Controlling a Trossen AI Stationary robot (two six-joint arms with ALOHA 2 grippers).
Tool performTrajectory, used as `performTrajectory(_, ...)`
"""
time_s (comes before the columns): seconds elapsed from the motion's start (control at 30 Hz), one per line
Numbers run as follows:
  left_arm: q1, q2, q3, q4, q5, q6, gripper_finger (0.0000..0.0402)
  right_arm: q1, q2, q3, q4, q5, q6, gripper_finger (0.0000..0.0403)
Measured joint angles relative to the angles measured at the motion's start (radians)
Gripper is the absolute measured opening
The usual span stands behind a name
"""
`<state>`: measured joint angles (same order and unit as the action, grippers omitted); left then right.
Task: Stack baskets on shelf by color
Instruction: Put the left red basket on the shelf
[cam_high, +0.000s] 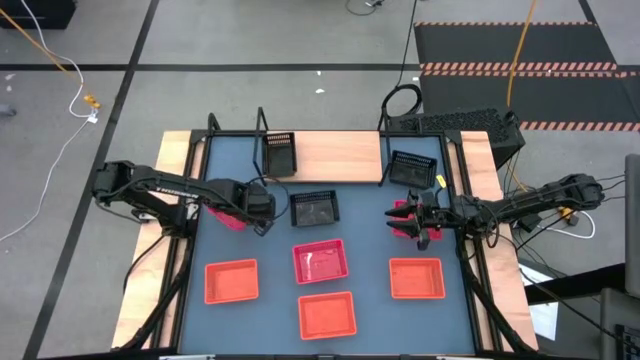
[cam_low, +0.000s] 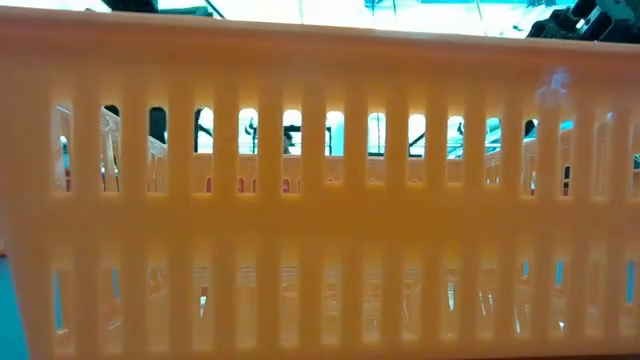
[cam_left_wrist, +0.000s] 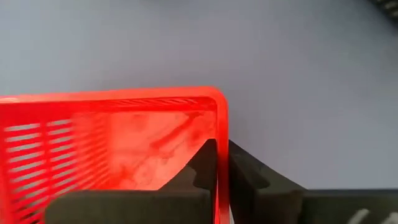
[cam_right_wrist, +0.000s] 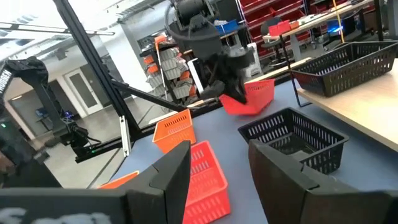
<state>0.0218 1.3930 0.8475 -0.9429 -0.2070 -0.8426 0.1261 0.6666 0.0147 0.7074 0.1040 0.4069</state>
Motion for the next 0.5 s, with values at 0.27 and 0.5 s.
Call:
performTrajectory(0.27, -0.018, 0.0, 0.31, -0.478, -0.143, -0.023, 0.0013, 0.0, 0.0, 0.0, -0.034, 0.0, -0.027, 0.0155)
performTrajectory(0.5, -0.061, 0.0, 0.636, -0.599, -0.239, 0.054, 0.0007, 0.0, 0.0, 0.0, -0.039, 0.003, -0.034, 0.0155)
